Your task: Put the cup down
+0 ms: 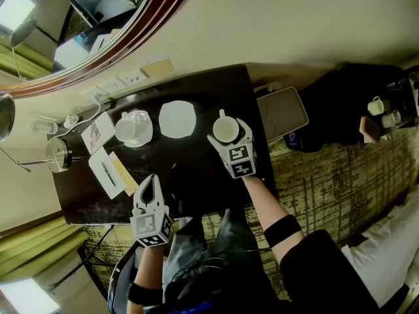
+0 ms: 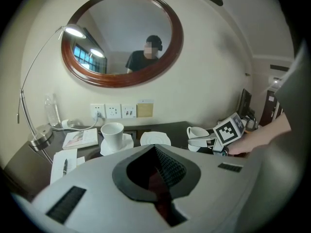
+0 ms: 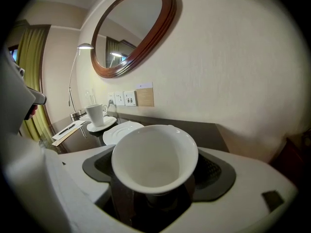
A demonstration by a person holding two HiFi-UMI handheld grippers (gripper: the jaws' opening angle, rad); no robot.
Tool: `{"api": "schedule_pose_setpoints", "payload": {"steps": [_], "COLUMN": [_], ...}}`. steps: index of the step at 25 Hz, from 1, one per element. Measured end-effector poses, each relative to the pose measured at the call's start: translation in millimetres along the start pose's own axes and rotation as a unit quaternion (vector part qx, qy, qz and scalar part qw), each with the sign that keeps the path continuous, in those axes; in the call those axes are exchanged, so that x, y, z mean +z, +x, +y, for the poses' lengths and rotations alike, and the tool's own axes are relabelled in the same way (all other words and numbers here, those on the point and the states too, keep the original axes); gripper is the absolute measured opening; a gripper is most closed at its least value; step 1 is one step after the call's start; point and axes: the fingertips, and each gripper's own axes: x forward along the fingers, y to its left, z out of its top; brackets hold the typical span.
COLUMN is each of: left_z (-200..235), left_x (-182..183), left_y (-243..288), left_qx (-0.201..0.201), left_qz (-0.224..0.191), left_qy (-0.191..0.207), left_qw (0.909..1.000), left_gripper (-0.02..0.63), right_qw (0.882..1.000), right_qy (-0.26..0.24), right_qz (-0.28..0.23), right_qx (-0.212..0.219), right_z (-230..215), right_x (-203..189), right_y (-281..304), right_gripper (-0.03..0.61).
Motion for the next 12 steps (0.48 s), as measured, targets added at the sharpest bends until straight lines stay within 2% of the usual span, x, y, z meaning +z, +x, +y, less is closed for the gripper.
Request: {"api": "schedule_pose_setpoints", "payload": {"steps": [7, 12], "left_z": [-1, 5], "left_x": [0, 16], "left_y": [-11, -26], "left_qx": [-0.003, 0.002], "left_qz": [0.003, -0.013], "left_qy": [0.003, 0.001], "left_qw": [1.0, 0.9999], "left_gripper": [0.0, 0.0], "right_qw": [1.0, 1.0], "right_qy": [-0.005, -0.011], "right_qz": [0.005, 0.001], "right_qx": [0.003, 0.011], "right_z": [3, 21], "right_x": [17, 43], "right_y": [-22, -54], "right_gripper": [0.491, 0.488]}}
